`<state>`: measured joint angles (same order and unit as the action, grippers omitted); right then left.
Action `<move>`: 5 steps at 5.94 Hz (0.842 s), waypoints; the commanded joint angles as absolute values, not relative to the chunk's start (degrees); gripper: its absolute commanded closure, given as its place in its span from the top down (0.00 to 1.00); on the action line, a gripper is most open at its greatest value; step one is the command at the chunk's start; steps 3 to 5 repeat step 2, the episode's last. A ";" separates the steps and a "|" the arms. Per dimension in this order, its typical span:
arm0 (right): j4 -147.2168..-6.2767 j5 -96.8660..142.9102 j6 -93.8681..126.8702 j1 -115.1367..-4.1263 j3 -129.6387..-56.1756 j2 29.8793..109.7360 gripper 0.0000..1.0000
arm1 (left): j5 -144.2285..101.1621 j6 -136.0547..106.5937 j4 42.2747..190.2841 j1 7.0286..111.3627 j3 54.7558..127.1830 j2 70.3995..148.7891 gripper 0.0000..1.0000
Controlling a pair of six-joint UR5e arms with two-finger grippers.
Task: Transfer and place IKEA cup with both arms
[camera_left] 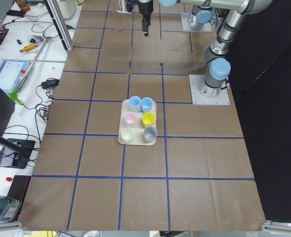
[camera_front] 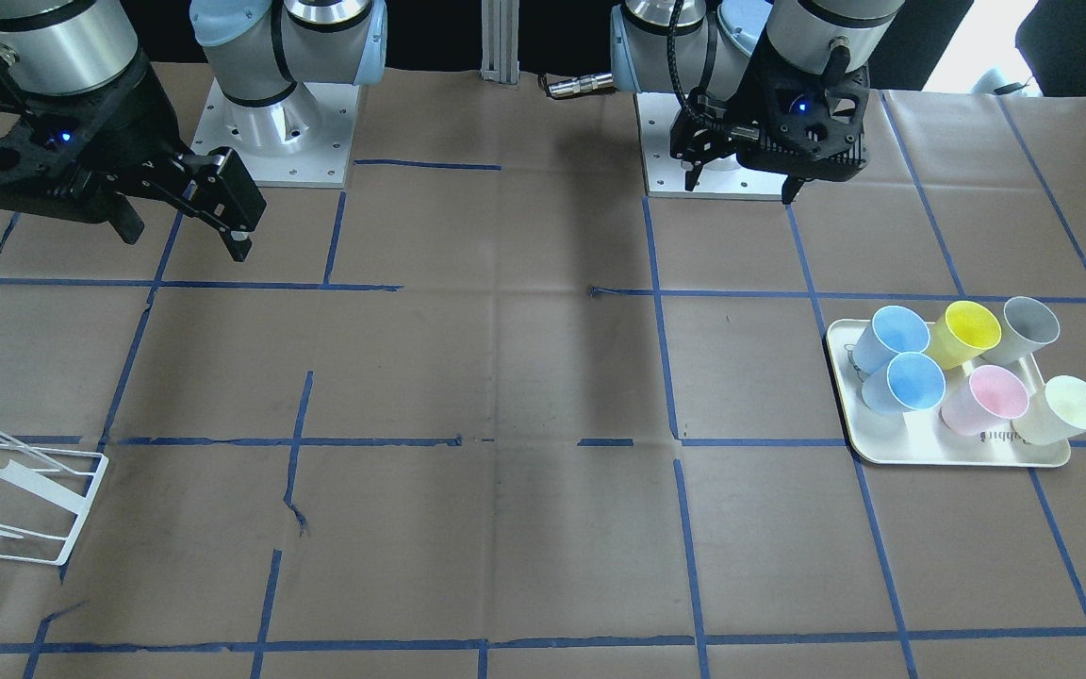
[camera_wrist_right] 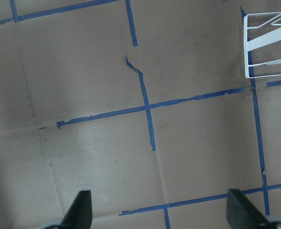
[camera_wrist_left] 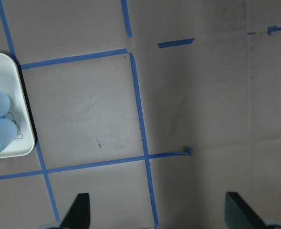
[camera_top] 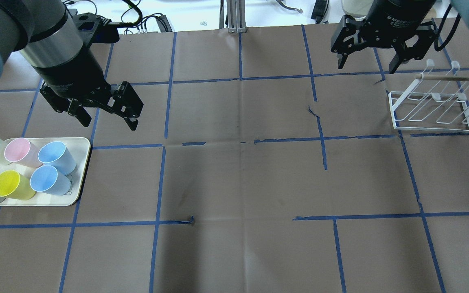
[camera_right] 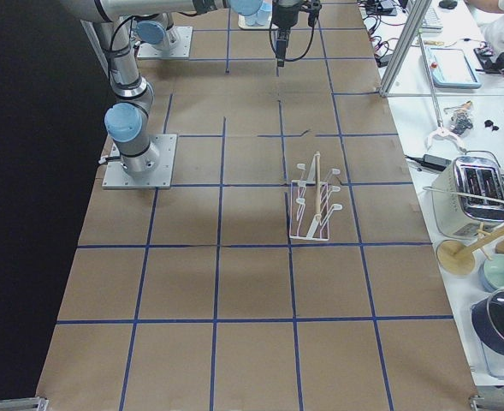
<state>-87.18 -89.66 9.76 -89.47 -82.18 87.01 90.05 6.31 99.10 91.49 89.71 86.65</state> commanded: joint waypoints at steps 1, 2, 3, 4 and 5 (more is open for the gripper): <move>-87.19 -89.65 9.76 -89.47 -82.26 87.01 1.00 | 90.00 5.98 98.35 91.49 89.82 87.44 0.98; -87.19 -89.65 9.76 -89.47 -82.35 87.01 1.00 | 90.00 5.98 98.35 91.49 89.74 87.19 0.98; -87.19 -89.65 9.76 -89.47 -82.35 87.01 1.00 | 90.00 5.98 98.35 91.49 89.74 87.19 0.98; -87.19 -89.65 9.76 -89.47 -82.35 87.01 1.00 | 90.00 5.98 98.35 91.49 89.74 87.19 0.98; -87.19 -89.65 9.76 -89.47 -82.35 87.01 1.00 | 90.00 5.98 98.35 91.49 89.74 87.19 0.98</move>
